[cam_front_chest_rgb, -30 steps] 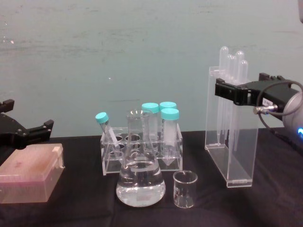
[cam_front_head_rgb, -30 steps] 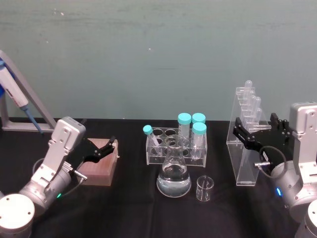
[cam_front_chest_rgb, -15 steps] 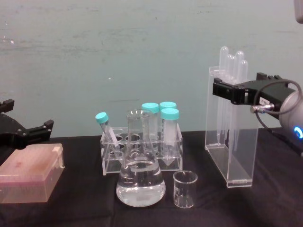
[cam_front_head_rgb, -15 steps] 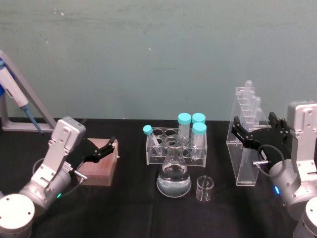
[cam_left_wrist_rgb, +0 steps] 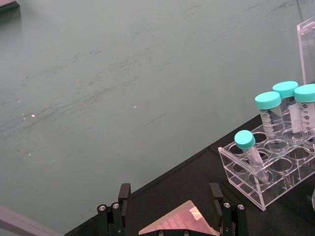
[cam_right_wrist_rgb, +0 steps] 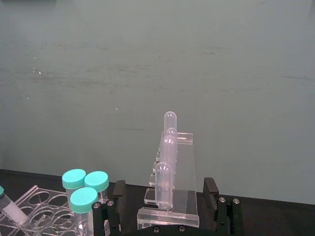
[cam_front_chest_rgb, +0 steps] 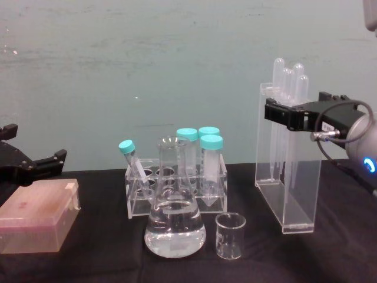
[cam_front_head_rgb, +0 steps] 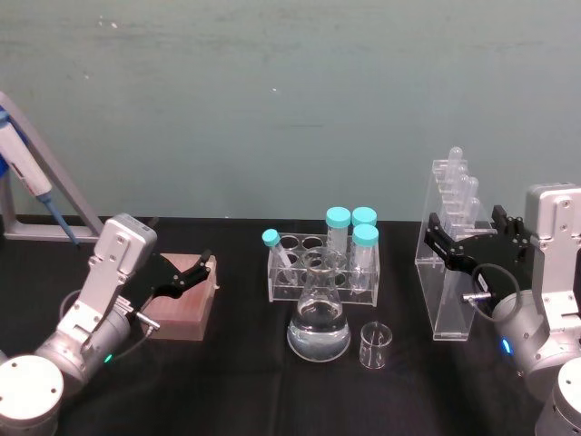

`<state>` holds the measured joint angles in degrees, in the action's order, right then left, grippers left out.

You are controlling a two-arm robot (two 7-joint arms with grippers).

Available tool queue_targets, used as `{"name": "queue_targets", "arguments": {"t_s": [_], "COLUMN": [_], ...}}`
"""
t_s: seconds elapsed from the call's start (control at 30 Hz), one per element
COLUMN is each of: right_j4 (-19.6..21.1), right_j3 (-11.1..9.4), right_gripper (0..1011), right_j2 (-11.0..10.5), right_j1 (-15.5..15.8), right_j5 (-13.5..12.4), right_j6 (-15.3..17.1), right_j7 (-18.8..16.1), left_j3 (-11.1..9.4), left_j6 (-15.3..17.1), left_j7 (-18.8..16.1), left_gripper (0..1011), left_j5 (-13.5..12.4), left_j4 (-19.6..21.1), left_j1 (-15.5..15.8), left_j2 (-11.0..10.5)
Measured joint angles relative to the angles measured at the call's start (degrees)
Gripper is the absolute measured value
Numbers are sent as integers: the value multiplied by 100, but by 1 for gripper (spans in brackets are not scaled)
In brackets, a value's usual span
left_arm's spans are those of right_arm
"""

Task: Place the experimental apparatus aside using one hand.

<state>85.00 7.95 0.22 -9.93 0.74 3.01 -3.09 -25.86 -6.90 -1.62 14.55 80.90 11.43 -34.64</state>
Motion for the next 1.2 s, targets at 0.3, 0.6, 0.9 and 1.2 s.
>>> {"name": "queue_targets", "arguments": {"t_s": [0.3,0.6,0.9,1.2], "right_j4": [-32,-76,-123,-162], "right_j3": [-26,-27,-9,4], "right_gripper": [1000,1000,1000,1000], "right_j2": [8,10,4,-11], "right_j1": [-20,-54,-101,-128], "right_j5": [-3,-16,-43,-74], "right_j6": [19,19,27,43], "right_j7": [-5,-36,-76,-108], "left_j3": [0,0,0,0], "left_j6": [0,0,0,0], "left_j7": [0,0,0,0], "left_gripper": [1000,1000,1000,1000], "left_j5": [0,0,-1,0], "left_j4": [0,0,0,0], "left_j1": [0,0,0,0], "left_j2": [0,0,0,0]}}
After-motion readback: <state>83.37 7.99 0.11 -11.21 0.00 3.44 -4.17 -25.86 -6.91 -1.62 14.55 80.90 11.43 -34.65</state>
